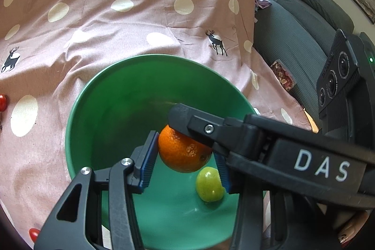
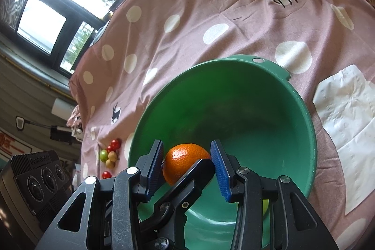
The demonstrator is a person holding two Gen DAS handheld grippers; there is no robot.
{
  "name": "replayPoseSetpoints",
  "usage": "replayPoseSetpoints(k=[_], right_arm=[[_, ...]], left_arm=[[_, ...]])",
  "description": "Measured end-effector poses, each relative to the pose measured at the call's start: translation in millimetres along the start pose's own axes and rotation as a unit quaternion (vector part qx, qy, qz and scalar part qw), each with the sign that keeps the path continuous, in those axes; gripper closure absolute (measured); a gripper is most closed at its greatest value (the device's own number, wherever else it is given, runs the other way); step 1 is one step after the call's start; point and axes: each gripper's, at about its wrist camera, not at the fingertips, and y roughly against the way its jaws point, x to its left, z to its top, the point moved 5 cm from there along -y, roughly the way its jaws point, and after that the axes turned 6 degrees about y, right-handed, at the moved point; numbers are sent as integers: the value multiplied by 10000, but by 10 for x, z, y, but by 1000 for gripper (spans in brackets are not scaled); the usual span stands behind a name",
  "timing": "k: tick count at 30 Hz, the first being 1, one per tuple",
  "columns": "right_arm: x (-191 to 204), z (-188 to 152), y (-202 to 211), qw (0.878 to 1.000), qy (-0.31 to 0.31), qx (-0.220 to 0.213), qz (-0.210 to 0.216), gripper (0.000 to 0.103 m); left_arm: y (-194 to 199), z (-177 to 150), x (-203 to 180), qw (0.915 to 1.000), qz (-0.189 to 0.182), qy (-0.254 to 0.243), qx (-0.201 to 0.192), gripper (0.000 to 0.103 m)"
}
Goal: Organize fruits
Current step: 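Lower the held orange into the green bowl with the right tool, then open the right tool to release the orange in the bowl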
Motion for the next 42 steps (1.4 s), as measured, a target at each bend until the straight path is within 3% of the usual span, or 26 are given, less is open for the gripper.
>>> replayPoseSetpoints(k=[42], right_arm=[[-52, -11, 16, 9993, -120, 14, -352, 57]], left_arm=[[-97, -36, -50, 9998, -85, 103, 152, 58]])
